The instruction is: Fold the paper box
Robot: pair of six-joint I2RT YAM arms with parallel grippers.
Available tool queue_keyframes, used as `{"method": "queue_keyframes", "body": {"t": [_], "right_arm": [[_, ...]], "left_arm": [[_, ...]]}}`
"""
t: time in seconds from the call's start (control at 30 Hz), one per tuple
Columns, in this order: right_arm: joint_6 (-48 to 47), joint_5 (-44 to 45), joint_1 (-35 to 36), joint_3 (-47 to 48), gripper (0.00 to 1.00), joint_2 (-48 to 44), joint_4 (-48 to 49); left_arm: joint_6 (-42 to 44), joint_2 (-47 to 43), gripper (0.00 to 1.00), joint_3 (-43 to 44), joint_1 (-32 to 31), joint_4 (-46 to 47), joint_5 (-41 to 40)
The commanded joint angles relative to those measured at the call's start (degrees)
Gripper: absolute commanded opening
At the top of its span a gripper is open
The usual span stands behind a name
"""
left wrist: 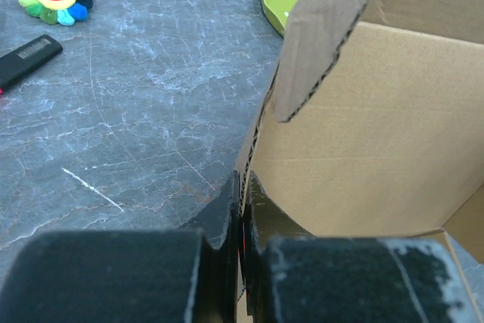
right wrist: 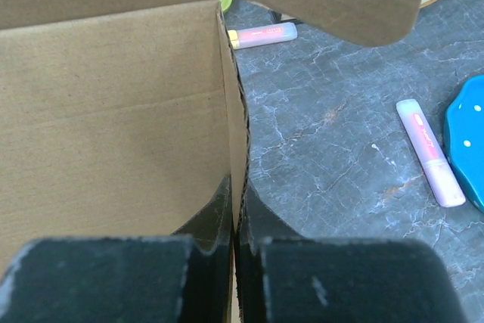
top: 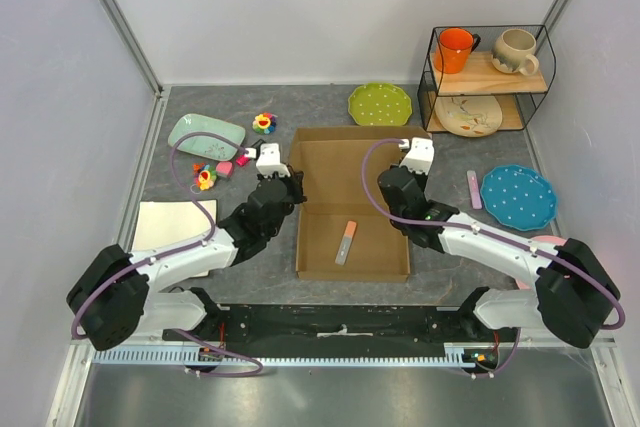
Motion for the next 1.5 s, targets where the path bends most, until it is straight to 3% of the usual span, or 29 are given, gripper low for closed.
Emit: {"method": "queue_keyframes", "body": {"t": [0.0, 0.37, 0.6, 0.77, 0.9, 1.13, 1.47], "right_arm": [[5.08, -0.93, 2.24, -1.9, 0.0, 0.31, 0.83], [11.41, 2.85, 6.19, -8.93, 0.0, -1.45, 6.19], [10.71, 4.44, 8.48, -13.5, 0.0, -3.73, 13.22], [7.29, 5.05, 8.75, -12.72, 0.0, -1.37, 19.55], [4.13, 5.41, 8.83, -10.43, 0.0, 1.45, 24.03], [-2.2, 5.06, 8.66, -5.25, 0.0, 8.39, 33.26], [-11.52, 3.83, 8.66, 0.02, 0.0, 14.28, 43.19]], "left_arm": [[-8.32, -0.52, 0.02, -2.7, -3.84, 6.48, -6.56], [-8.15, 3.26, 0.02, -8.86, -13.34, 19.84, -14.74], [-3.86, 4.49, 0.02, -11.76, -14.05, 28.35, -17.37], [4.66, 5.28, 0.02, -11.24, -13.35, 35.47, -20.27], [6.7, 5.72, 0.02, -10.36, -10.98, 37.69, -20.37], [7.31, 7.3, 0.02, -9.74, -4.48, 41.46, -14.84], [17.5, 8.09, 0.02, -7.64, -0.87, 52.53, -10.79]]}}
